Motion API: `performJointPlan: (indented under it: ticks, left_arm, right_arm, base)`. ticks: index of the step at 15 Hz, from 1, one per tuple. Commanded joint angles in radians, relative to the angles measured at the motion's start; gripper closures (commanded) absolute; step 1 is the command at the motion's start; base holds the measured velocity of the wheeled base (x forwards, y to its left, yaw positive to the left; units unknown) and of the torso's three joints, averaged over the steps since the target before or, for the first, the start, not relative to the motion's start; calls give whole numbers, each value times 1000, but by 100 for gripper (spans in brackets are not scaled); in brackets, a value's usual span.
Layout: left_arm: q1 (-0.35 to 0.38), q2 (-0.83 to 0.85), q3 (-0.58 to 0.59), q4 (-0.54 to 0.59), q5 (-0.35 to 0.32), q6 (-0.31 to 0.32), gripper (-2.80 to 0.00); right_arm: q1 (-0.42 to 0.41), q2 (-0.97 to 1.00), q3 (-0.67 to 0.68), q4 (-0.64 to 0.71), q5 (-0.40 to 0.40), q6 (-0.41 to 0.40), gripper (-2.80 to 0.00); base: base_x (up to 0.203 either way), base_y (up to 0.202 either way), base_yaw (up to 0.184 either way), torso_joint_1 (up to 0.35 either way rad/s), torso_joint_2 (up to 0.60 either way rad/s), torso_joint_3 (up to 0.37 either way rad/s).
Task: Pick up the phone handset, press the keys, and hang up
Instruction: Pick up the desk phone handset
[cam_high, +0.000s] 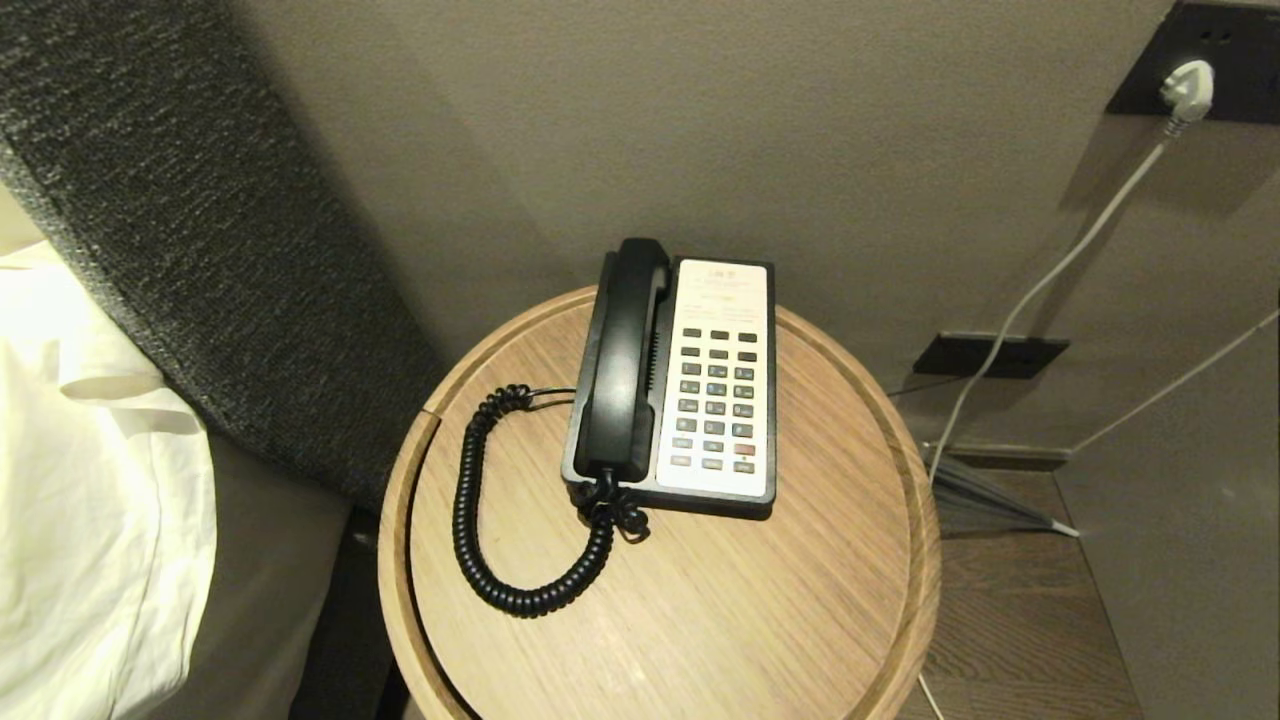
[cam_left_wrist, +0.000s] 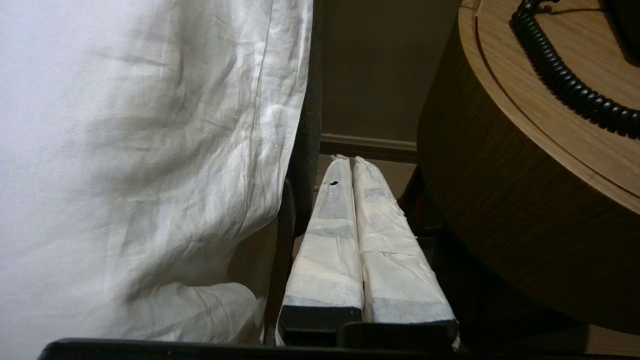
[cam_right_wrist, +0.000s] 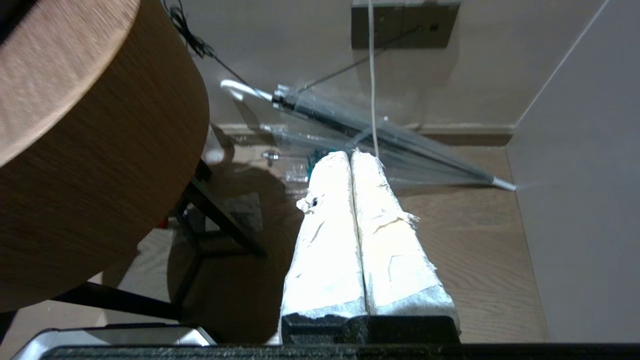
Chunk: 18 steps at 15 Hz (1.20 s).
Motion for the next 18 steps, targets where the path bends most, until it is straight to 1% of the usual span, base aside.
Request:
performJointPlan:
  ticks: [1,7,9,10,11,13,14,16,18]
  left_arm:
    - [0,0,40,-1,0,-1,0]
    - [0,0,40,-1,0,3,0]
    - [0,1,38,13,1,13,0]
    - [0,1,28,10,-1,22,0]
    - [0,9,-13,14,-12,32,0]
    - [1,105,-197,53,-69,45,0]
    - [3,200,-297,79,-88,47,0]
    - [3,468,-525,134,-130,47,0]
    - [1,751,-775,217,-171,45,0]
  right_arm:
    - [0,0,20,-1,0,0,0]
    - [0,0,20,-1,0,0,0]
    - [0,0,20,-1,0,0,0]
    - [0,0,20,-1,1,0,0]
    - [0,0,20,-1,0,0,0]
    - [0,0,20,-1,0,0,0]
    - [0,0,20,-1,0,0,0]
    - [0,0,20,-1,0,0,0]
    - [0,0,20,-1,1,0,0]
  base:
    - [0,0,0,7,3,-159]
    - [0,0,0,1,2,-31]
    - [0,0,0,0,0,0]
    - [0,0,0,0,0,0]
    - [0,0,0,0,0,0]
    - [0,0,0,0,0,0]
    - [0,0,0,0,0,0]
    - [0,0,0,0,0,0]
    - [0,0,0,0,0,0]
